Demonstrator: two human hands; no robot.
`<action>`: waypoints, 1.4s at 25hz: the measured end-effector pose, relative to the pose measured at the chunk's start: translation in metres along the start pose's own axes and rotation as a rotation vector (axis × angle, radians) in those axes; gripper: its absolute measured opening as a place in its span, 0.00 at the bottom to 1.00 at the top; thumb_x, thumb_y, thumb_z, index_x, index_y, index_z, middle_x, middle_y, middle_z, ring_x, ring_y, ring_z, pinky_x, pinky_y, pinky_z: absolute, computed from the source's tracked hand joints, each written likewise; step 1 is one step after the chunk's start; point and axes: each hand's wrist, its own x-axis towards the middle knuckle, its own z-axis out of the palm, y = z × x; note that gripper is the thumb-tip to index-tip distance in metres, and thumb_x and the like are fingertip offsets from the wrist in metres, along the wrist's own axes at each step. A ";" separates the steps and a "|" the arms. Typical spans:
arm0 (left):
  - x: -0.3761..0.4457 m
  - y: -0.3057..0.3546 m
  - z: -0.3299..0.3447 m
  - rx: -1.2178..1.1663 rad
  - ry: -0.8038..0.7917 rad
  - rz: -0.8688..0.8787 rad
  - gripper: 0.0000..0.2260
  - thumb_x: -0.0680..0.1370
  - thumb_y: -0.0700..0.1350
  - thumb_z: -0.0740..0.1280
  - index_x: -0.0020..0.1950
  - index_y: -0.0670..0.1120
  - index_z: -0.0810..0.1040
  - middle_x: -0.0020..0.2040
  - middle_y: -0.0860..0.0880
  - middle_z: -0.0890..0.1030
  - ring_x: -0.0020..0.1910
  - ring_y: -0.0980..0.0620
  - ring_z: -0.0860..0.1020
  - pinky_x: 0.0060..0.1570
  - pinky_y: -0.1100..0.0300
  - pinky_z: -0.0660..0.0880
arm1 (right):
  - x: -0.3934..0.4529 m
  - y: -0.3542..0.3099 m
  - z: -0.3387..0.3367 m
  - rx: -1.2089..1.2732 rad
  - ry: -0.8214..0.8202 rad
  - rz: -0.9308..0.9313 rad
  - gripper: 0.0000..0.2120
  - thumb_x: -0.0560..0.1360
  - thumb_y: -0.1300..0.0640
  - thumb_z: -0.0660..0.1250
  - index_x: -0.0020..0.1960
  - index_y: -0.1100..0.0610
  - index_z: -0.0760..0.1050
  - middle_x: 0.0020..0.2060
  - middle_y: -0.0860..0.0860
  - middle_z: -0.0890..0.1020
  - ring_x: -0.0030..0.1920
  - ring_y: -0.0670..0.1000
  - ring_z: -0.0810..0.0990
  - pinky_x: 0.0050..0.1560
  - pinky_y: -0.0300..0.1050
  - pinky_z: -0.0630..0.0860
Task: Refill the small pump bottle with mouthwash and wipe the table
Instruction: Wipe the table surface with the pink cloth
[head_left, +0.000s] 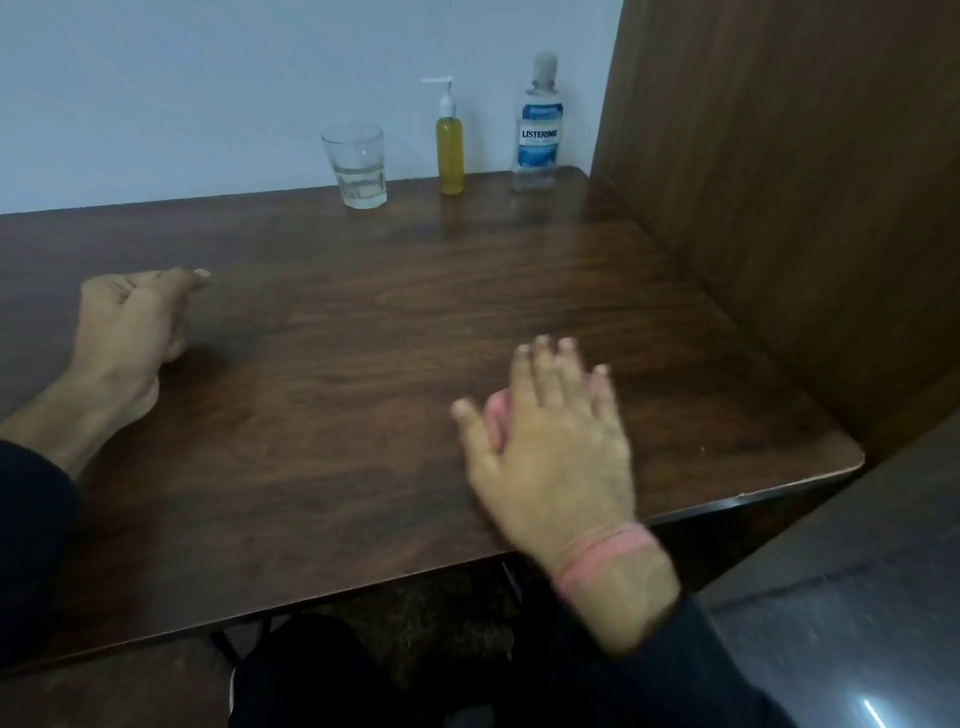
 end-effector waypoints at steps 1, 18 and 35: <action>0.003 -0.001 0.000 0.018 0.001 -0.031 0.16 0.84 0.52 0.72 0.39 0.54 0.72 0.24 0.57 0.59 0.27 0.50 0.50 0.26 0.59 0.51 | -0.020 -0.009 0.005 0.029 0.002 -0.104 0.39 0.86 0.34 0.43 0.89 0.58 0.53 0.88 0.54 0.54 0.89 0.54 0.45 0.88 0.60 0.46; -0.009 0.013 0.017 0.066 -0.066 0.051 0.28 0.81 0.51 0.76 0.25 0.52 0.64 0.23 0.56 0.59 0.20 0.56 0.55 0.23 0.64 0.52 | 0.103 -0.035 0.010 0.013 -0.171 -0.249 0.48 0.82 0.24 0.42 0.89 0.57 0.44 0.89 0.56 0.45 0.88 0.59 0.37 0.86 0.65 0.38; -0.017 0.021 0.019 -0.003 -0.066 0.010 0.36 0.85 0.74 0.55 0.29 0.48 0.62 0.26 0.50 0.59 0.24 0.51 0.54 0.26 0.60 0.52 | 0.248 0.064 -0.014 -0.049 -0.179 0.158 0.36 0.88 0.33 0.40 0.90 0.51 0.47 0.89 0.53 0.46 0.89 0.55 0.40 0.87 0.59 0.39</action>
